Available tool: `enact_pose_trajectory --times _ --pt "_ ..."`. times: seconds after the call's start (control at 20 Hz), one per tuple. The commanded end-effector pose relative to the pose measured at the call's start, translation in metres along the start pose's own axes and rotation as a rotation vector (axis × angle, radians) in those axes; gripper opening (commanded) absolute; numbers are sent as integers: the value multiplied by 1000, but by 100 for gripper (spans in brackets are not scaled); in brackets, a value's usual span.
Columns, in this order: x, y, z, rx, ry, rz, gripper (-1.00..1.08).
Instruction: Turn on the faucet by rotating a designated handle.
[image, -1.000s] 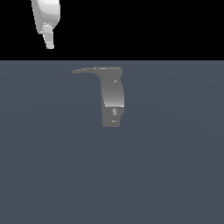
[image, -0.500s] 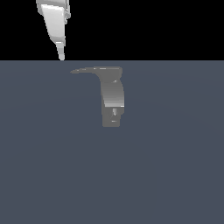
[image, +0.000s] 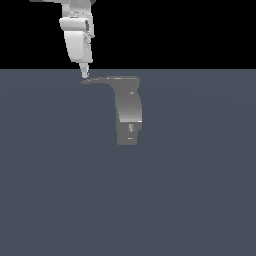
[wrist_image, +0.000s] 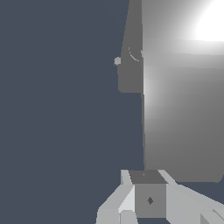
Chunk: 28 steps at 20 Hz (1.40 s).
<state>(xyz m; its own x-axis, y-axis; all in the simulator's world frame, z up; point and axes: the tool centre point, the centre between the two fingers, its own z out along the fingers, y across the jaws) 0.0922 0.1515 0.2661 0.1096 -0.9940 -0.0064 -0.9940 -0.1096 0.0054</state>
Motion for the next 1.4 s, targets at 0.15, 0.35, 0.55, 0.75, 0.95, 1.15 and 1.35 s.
enact_pose_trajectory --times 0.15,0.35,0.55,0.75,0.95,1.15,1.35 --pt "15 -24 10 4 5 94 -100" --pt "23 -34 15 5 7 137 -100" --pt "27 -39 17 6 7 161 -100" --pt "28 -40 17 6 6 165 -100" --pt "28 -40 17 6 6 164 -100" --pt "27 -34 17 6 6 164 -100" --pt "25 -25 17 6 6 164 -100"
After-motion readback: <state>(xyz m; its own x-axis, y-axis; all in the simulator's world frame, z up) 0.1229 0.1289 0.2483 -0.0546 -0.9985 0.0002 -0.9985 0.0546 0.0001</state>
